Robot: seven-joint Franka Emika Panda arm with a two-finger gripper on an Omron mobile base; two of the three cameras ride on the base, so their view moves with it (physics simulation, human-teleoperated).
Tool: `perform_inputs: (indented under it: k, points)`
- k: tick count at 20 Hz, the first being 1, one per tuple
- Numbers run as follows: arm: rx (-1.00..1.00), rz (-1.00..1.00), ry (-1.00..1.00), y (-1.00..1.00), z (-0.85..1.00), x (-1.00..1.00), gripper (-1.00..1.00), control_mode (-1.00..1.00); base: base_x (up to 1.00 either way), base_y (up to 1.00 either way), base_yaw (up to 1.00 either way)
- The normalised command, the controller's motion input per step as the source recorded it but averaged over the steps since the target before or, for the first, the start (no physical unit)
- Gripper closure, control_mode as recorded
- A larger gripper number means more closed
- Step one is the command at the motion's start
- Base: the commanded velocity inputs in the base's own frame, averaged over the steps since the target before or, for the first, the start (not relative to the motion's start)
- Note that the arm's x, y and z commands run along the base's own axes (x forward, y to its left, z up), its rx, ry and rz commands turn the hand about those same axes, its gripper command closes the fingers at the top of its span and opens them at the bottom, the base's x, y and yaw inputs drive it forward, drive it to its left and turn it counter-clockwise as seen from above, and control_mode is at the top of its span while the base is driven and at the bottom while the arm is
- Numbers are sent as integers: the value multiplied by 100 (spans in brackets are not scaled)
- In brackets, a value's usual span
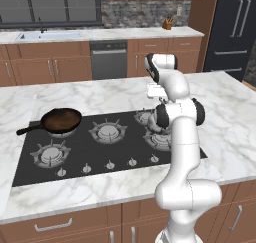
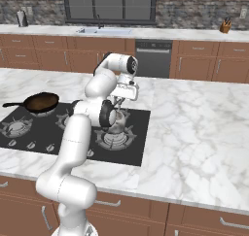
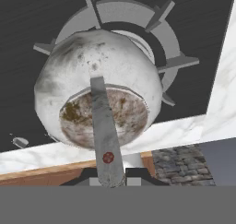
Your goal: Pick the kettle from the counter and place it on a stove burner. Then turn the burner on.
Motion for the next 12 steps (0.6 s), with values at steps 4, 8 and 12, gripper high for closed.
perform_inputs:
  k: [4,8,12]
  points:
    - [4,0,7,-20,2,0,100,-100,0,0,0]
    - [0,-1,1,8,14,0,100,-100,0,0,0]
    - [0,-2,2,8,16,0,100,-100,0,0,0]
